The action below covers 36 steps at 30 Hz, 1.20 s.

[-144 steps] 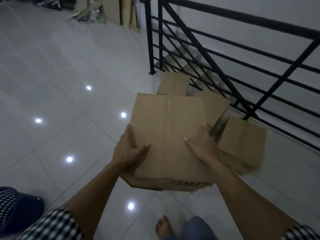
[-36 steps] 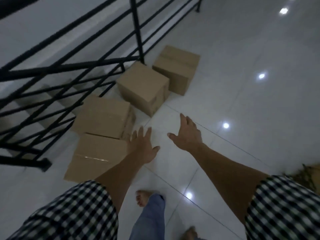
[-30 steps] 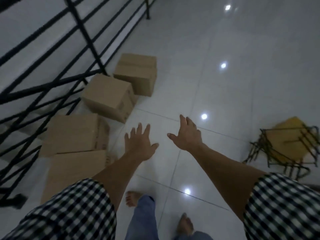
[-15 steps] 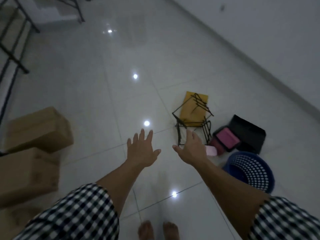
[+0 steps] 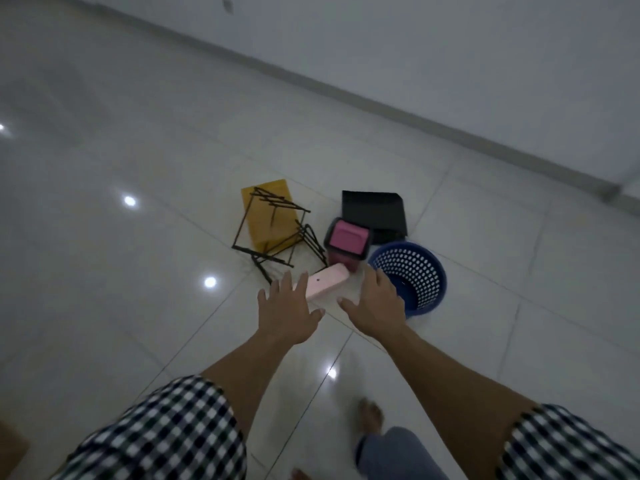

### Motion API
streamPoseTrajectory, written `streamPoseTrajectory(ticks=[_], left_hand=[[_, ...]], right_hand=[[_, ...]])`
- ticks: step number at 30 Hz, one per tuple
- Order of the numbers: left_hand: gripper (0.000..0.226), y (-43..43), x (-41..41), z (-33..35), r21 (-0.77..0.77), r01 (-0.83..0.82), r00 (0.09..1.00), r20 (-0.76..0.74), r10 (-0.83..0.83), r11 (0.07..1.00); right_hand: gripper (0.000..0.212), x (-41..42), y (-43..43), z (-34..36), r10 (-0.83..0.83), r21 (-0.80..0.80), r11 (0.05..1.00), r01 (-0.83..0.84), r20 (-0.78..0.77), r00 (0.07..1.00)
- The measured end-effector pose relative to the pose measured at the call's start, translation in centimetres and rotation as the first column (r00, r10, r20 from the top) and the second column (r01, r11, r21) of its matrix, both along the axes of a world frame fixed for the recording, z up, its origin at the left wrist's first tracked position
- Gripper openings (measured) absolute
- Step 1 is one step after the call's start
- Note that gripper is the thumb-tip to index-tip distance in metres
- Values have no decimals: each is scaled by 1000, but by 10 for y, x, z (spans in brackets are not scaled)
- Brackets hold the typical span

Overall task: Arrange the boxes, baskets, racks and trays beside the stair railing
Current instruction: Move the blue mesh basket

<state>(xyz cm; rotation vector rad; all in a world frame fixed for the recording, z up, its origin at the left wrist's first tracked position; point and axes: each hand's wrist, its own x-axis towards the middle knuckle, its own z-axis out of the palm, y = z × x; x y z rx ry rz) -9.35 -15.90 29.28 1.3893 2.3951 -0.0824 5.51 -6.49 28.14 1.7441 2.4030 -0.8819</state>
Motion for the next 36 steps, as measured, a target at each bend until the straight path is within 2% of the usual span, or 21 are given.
streamPoseTrajectory(ticks=[5, 10, 14, 17, 22, 28, 36], left_hand=[[85, 64, 36, -16, -26, 114, 993, 15, -114, 993], [83, 139, 68, -42, -40, 117, 993, 31, -116, 992], [85, 210, 98, -75, -121, 42, 994, 104, -30, 992], [82, 262, 119, -101, -124, -38, 986, 155, 57, 992], [84, 333, 133, -164, -172, -185, 939, 258, 226, 967], [92, 365, 125, -279, -232, -434, 786, 375, 492, 871], [102, 348, 121, -403, -350, -653, 559, 375, 739, 672]], right_hand=[[93, 45, 53, -23, -94, -8, 996, 94, 17, 995], [94, 78, 131, -56, -130, -49, 990, 130, 3, 991], [92, 111, 210, -89, -112, -123, 986, 114, 26, 993], [91, 135, 263, -115, -71, -147, 986, 82, 75, 995], [91, 166, 339, -177, -9, -209, 977, 44, 164, 986], [91, 178, 401, -281, 21, -263, 964, 29, 185, 982], [95, 182, 427, -397, -104, -367, 916, 160, 169, 980]])
